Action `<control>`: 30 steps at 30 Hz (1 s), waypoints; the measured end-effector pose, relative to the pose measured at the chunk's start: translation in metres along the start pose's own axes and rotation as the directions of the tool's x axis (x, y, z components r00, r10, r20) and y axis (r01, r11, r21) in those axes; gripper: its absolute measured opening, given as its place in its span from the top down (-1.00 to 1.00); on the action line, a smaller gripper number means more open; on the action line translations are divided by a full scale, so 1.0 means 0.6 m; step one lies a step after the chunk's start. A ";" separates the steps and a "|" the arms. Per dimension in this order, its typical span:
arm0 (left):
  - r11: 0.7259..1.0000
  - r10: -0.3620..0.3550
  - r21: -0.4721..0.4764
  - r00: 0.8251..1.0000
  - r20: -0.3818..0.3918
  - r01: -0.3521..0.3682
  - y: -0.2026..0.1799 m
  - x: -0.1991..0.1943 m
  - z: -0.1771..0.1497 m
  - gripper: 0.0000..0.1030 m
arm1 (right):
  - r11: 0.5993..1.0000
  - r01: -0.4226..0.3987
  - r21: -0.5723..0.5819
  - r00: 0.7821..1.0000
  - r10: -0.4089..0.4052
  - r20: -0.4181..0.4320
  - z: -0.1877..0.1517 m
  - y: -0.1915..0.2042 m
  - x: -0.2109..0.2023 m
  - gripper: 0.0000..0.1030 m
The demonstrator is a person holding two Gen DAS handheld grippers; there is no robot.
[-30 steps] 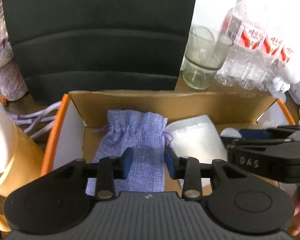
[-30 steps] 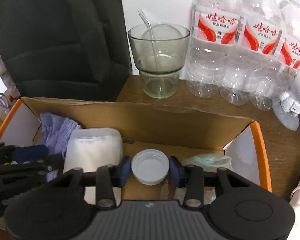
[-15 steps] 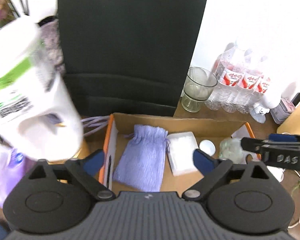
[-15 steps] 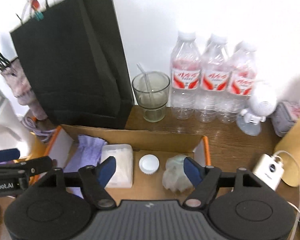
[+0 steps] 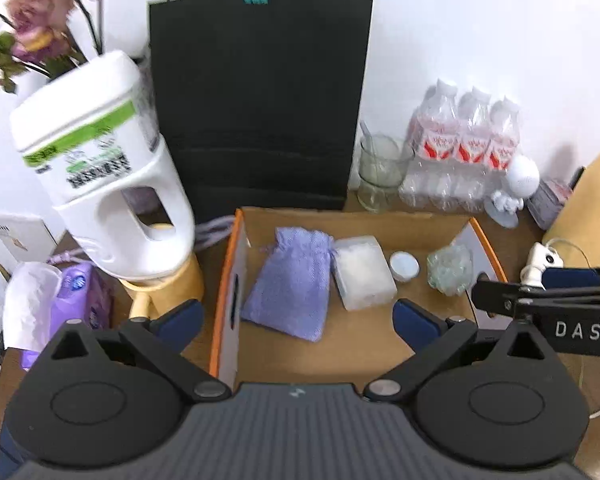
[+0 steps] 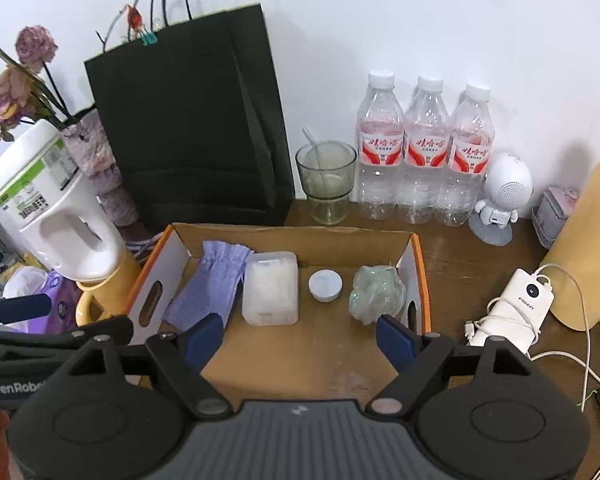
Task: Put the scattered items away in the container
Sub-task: 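Lower the pouch and cap into the cardboard box and open both tools, then move both tools back toward the red rose and small clear packet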
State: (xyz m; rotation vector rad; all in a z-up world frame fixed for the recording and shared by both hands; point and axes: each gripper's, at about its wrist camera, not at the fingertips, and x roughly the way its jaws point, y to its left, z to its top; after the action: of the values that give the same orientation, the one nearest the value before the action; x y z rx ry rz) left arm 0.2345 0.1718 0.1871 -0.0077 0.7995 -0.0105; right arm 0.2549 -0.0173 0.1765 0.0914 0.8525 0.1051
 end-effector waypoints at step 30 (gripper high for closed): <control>0.996 -0.080 -0.011 0.974 0.213 0.084 0.042 -0.105 -0.459 -1.00 | 0.999 -0.046 -0.021 0.955 0.050 0.292 -0.432 0.017 -0.085 -0.63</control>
State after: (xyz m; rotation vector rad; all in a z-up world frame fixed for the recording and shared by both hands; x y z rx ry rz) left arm -0.0065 0.1970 0.0401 -0.0599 0.5843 -0.0785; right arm 0.0256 -0.0037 0.0460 0.1118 0.5531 0.1394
